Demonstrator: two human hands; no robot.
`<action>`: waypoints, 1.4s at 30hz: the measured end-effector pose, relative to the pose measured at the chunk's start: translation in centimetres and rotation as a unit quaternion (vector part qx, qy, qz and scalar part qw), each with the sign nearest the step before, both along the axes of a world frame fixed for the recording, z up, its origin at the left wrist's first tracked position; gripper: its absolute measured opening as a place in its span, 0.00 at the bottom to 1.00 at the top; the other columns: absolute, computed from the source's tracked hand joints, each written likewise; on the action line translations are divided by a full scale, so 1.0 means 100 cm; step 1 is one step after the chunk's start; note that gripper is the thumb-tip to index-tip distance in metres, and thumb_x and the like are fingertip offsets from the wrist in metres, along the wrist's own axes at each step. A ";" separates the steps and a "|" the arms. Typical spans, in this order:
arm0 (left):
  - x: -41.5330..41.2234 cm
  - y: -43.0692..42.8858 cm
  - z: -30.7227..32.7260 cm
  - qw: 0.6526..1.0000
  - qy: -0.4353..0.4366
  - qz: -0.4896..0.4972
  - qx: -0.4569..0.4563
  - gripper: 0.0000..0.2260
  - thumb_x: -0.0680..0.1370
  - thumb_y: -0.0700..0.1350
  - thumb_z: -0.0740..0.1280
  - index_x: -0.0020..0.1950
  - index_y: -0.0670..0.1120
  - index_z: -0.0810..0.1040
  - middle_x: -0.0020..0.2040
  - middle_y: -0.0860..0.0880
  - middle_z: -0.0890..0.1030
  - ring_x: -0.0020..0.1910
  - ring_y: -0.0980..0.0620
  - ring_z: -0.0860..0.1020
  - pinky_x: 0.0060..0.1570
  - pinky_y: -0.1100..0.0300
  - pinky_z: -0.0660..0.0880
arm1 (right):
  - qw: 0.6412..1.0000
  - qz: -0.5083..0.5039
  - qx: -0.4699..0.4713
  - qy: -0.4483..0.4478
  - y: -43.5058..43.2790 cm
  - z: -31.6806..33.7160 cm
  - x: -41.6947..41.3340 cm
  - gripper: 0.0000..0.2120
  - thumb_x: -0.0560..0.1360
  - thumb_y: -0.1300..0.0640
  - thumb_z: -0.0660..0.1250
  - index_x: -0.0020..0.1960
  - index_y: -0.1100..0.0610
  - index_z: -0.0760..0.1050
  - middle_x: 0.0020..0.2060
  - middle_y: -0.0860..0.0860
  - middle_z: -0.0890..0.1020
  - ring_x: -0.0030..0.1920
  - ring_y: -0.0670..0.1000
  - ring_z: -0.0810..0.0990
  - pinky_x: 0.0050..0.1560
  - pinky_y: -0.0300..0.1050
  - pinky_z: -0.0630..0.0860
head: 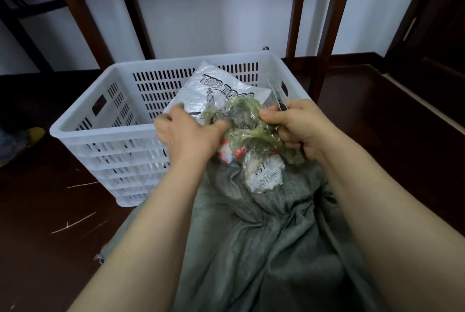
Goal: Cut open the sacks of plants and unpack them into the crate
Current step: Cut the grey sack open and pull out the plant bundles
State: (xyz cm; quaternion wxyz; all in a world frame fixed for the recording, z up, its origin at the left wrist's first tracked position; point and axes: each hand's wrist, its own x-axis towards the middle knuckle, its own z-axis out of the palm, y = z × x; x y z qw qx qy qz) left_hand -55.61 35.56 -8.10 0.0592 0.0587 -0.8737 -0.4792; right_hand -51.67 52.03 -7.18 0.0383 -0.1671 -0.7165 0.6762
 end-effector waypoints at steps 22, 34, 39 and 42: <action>0.001 0.005 -0.014 0.981 0.024 -0.161 0.107 0.09 0.72 0.38 0.74 0.51 0.45 0.82 0.38 0.50 0.82 0.39 0.50 0.81 0.47 0.54 0.80 | 0.986 0.023 0.156 0.054 -0.012 -0.001 -0.003 0.04 0.68 0.63 0.76 0.39 0.59 0.80 0.33 0.52 0.80 0.37 0.49 0.78 0.45 0.44 0.77; 0.005 0.000 -0.001 0.930 -0.066 -0.190 0.308 0.21 0.71 0.36 0.72 0.63 0.41 0.74 0.43 0.45 0.83 0.37 0.54 0.81 0.41 0.63 0.79 | 0.998 -0.044 -0.026 0.031 0.002 0.003 -0.001 0.05 0.69 0.65 0.73 0.37 0.60 0.78 0.27 0.52 0.82 0.32 0.51 0.81 0.38 0.46 0.82; 0.007 -0.002 -0.011 0.944 -0.075 -0.164 0.277 0.04 0.73 0.39 0.71 0.38 0.42 0.81 0.28 0.50 0.80 0.27 0.54 0.74 0.33 0.61 0.72 | 0.993 -0.025 0.112 -0.035 0.001 0.009 0.003 0.08 0.74 0.52 0.70 0.41 0.56 0.76 0.29 0.52 0.73 0.25 0.47 0.67 0.22 0.36 0.63; 0.004 -0.002 -0.012 0.945 -0.060 -0.143 0.289 0.06 0.74 0.38 0.70 0.37 0.43 0.80 0.26 0.52 0.79 0.24 0.56 0.72 0.30 0.62 0.70 | 0.981 -0.054 0.177 0.053 -0.003 0.026 0.001 0.12 0.78 0.50 0.61 0.41 0.55 0.76 0.35 0.50 0.75 0.27 0.46 0.67 0.27 0.39 0.61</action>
